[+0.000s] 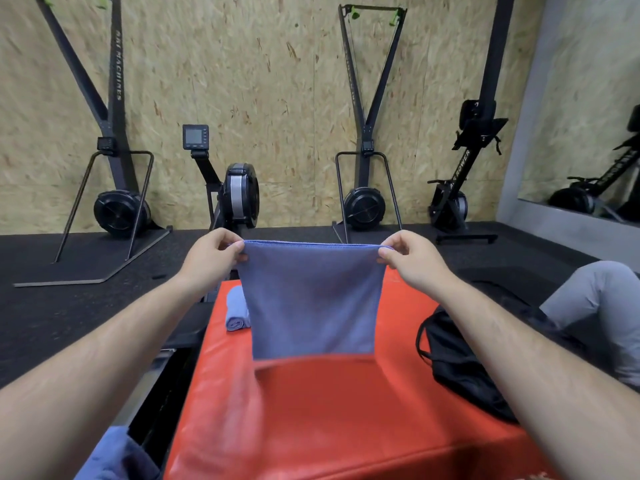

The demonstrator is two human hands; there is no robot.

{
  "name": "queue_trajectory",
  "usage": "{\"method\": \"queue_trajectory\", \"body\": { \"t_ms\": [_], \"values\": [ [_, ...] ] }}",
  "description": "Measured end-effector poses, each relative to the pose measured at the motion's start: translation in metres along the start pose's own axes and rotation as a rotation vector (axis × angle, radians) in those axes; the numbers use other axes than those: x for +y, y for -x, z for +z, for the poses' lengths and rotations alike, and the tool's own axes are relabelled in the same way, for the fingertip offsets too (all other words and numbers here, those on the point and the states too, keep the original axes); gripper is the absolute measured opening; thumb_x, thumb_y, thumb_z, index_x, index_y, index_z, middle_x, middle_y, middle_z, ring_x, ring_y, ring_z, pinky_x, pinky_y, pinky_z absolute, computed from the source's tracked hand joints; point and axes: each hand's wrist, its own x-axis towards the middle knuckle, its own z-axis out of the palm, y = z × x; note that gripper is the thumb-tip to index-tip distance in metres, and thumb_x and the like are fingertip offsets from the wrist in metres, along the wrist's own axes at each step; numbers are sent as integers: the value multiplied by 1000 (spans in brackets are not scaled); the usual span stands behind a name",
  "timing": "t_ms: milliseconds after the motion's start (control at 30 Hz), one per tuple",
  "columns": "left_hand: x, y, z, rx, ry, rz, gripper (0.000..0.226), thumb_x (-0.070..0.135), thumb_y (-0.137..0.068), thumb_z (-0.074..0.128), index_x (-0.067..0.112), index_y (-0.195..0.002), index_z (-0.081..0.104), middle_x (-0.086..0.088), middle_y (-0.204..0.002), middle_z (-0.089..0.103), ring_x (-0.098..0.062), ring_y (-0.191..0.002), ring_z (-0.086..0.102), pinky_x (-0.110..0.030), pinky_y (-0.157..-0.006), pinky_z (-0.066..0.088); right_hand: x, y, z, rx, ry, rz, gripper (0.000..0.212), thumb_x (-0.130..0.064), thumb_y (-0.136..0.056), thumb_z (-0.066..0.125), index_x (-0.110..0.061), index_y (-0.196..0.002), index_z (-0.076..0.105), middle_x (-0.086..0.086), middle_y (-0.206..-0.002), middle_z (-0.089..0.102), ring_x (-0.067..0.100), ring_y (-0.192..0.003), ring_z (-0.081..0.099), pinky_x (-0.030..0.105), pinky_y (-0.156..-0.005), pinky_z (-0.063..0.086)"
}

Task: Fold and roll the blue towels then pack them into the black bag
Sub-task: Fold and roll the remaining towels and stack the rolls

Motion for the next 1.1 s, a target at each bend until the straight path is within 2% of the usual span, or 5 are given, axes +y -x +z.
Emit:
{"method": "queue_trajectory", "body": {
  "t_ms": [167,467,633,967,1100],
  "values": [
    [-21,24,8,-26,-71,18,9,14,-96,60,11,-89,65,-3,-82,71,-3,-66,64,-19,-63,48,24,28,13,11,79,6,6,-19,-90,65,-22,-85,63,-7,-81,72,12,-79,67,31,-78,51],
    [-112,119,26,-320,-186,-214,15,7,-86,66,13,-73,68,12,-61,66,-10,-65,56,-26,-69,45,109,135,42,-333,133,145,3,-9,-90,68,-10,-90,65,-7,-76,64,5,-69,54,18,-68,41],
    [-135,146,28,-414,-104,-336,7,22,-75,67,15,-72,68,5,-61,62,-15,-61,55,-31,-62,50,128,148,41,-482,88,221,6,-12,-90,69,-13,-86,64,4,-68,62,15,-65,54,34,-69,45],
    [-156,92,65,-261,-245,-306,11,20,-90,58,13,-83,63,0,-78,65,-16,-70,55,-42,-76,53,145,82,84,-332,310,240,7,-24,-92,64,-18,-89,62,-4,-78,65,14,-68,57,29,-60,43],
    [-170,64,90,-223,-301,-295,14,15,-91,55,4,-87,62,-2,-76,64,-16,-66,54,-30,-63,43,158,53,110,-308,349,250,6,-21,-92,62,-17,-89,61,-2,-83,63,17,-76,57,28,-59,38]
  ]
}}
